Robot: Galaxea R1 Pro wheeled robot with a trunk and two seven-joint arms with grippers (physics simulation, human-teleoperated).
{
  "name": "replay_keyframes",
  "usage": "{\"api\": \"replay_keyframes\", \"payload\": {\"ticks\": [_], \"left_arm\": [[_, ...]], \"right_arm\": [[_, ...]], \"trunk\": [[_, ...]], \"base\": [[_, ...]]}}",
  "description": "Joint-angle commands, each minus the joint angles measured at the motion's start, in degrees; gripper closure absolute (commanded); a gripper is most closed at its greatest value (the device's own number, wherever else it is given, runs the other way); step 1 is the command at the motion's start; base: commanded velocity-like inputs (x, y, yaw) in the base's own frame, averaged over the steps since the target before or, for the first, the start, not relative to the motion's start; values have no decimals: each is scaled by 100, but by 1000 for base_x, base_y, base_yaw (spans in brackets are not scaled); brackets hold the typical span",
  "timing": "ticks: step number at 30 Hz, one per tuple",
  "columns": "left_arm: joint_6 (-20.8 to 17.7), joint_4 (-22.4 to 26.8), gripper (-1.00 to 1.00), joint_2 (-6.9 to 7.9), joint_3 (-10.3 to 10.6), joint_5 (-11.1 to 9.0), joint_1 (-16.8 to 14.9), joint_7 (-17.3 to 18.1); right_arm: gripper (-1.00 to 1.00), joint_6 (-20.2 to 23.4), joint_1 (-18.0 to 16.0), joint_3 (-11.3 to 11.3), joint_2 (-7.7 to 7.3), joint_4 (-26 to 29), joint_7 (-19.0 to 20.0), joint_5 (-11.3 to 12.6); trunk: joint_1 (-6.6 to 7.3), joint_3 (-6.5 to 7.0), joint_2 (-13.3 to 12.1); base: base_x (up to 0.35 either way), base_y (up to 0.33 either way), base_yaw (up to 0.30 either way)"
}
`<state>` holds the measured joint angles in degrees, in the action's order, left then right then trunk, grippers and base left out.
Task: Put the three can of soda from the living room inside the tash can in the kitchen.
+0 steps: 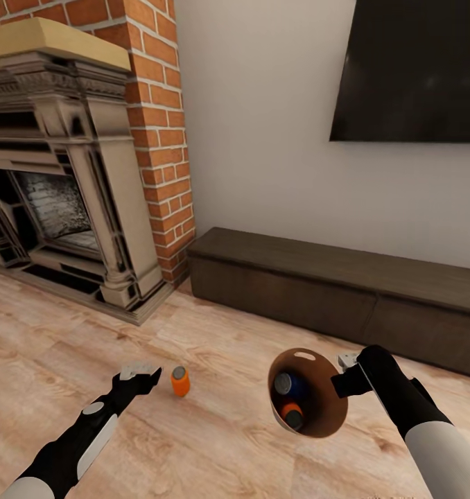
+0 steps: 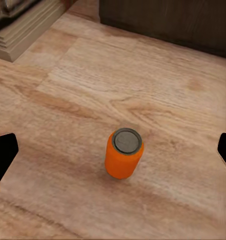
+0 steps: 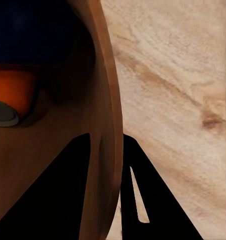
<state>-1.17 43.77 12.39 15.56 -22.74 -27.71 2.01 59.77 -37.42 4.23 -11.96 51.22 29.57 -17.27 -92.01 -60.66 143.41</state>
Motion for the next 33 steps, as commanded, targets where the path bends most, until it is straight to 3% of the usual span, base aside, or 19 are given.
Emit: {"api": "replay_keyframes", "payload": {"ticks": [1,11,19,33], "left_arm": [[-1,0,-100,0,0,1,0,6],[9,0,-100,0,0,7,0,34],[22,0,-100,0,0,7,-1,45],[29,0,-100,0,9,12,-1,71]], "right_arm": [[100,23,-2,-1,1,2,15,118],[100,23,-2,-1,-3,2,14,118],[100,23,-2,-1,0,2,15,118],[100,23,-2,-1,1,2,16,117]], "trunk": [[0,3,0],[0,29,0],[0,32,0],[0,34,0]], "base": [[54,50,-223],[9,10,-228],[9,4,-85],[238,158,-20]]}}
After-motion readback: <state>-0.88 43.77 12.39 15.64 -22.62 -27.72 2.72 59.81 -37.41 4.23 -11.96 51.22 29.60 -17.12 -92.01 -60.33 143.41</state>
